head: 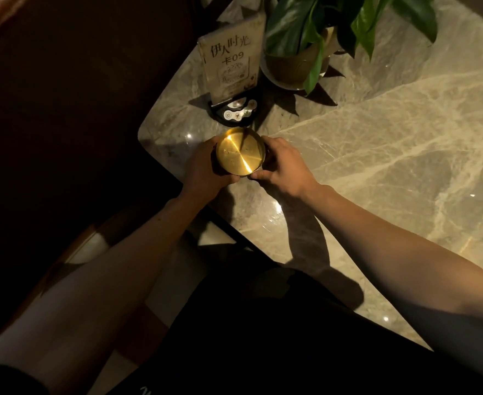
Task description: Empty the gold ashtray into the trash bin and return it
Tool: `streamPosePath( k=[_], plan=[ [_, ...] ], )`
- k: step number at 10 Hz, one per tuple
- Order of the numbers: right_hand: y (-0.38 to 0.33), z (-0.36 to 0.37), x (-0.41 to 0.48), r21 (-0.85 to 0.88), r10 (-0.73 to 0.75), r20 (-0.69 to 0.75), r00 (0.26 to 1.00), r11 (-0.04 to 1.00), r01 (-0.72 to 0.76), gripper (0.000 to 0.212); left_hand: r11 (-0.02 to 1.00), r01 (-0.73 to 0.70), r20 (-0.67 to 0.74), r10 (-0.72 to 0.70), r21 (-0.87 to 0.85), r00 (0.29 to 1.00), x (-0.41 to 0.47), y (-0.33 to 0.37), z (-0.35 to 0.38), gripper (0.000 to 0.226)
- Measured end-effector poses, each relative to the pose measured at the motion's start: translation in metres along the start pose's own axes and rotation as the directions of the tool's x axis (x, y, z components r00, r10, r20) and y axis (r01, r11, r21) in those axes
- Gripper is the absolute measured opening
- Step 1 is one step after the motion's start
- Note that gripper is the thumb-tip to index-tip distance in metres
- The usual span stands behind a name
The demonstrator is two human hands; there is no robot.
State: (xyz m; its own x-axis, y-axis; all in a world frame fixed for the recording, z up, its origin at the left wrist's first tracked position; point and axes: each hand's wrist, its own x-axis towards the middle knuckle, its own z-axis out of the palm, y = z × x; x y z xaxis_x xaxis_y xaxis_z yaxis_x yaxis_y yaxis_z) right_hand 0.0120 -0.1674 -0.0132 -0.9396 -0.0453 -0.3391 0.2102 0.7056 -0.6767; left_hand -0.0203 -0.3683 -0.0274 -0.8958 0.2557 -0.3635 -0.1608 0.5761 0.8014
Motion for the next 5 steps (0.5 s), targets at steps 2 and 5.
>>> streamPosePath(
  k=[2, 5],
  plan=[
    [-0.001, 0.001, -0.002, -0.002, 0.014, -0.011, 1.0, 1.0, -0.014, 0.085, 0.999, -0.042, 0.015, 0.042, 0.003, 0.999, 0.0, 0.006, 0.0, 0.086],
    [0.007, -0.006, -0.022, 0.023, 0.005, -0.058, 0.998, 1.0, -0.004, 0.077, 0.932, -0.26, -0.089, 0.29, 0.253, 0.953, -0.019, 0.024, 0.008, 0.09]
  ],
)
